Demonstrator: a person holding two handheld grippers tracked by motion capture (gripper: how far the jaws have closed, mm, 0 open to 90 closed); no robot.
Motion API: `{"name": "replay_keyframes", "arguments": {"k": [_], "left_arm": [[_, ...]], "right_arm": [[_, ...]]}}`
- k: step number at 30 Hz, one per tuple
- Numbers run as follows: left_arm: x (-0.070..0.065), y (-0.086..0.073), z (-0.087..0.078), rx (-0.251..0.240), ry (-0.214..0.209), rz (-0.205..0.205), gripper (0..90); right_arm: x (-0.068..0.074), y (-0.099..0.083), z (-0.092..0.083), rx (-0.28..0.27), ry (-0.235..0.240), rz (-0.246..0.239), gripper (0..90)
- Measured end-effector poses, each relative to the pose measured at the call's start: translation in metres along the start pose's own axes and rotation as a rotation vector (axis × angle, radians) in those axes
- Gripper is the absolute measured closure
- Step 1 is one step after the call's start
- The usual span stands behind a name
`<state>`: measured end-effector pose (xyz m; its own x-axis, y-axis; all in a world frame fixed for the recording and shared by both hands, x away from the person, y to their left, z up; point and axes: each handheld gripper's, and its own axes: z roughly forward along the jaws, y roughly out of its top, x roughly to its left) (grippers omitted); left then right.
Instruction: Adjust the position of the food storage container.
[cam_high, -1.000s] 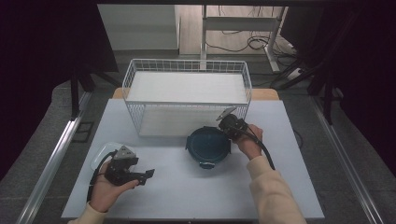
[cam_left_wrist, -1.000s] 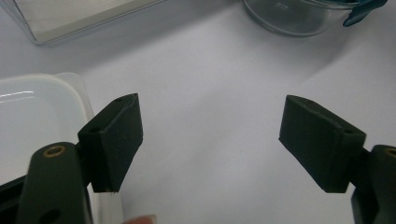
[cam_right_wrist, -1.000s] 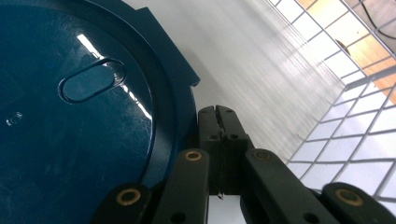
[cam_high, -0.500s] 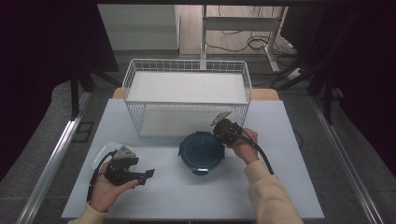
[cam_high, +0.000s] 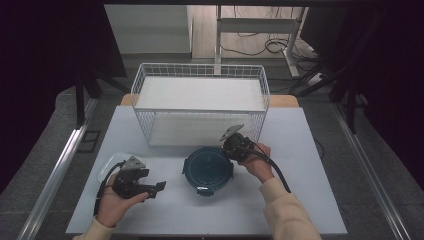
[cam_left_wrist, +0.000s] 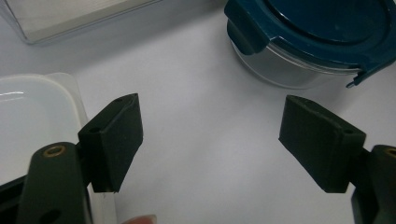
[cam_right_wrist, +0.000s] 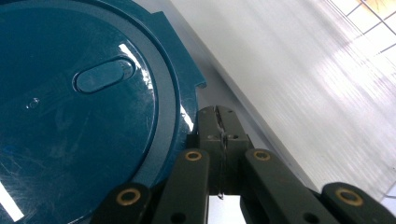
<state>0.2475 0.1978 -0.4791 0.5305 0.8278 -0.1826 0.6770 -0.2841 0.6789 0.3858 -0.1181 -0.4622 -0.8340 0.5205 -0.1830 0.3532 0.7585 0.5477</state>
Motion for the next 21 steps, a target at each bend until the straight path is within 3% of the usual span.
{"name": "replay_keyframes", "arguments": {"k": [21], "left_arm": [[-0.001, 0.000, 0.001, 0.001, -0.005, -0.002, 21.2]], "right_arm": [[0.020, 0.004, 0.004, -0.054, 0.094, -0.037, 90.0]]}}
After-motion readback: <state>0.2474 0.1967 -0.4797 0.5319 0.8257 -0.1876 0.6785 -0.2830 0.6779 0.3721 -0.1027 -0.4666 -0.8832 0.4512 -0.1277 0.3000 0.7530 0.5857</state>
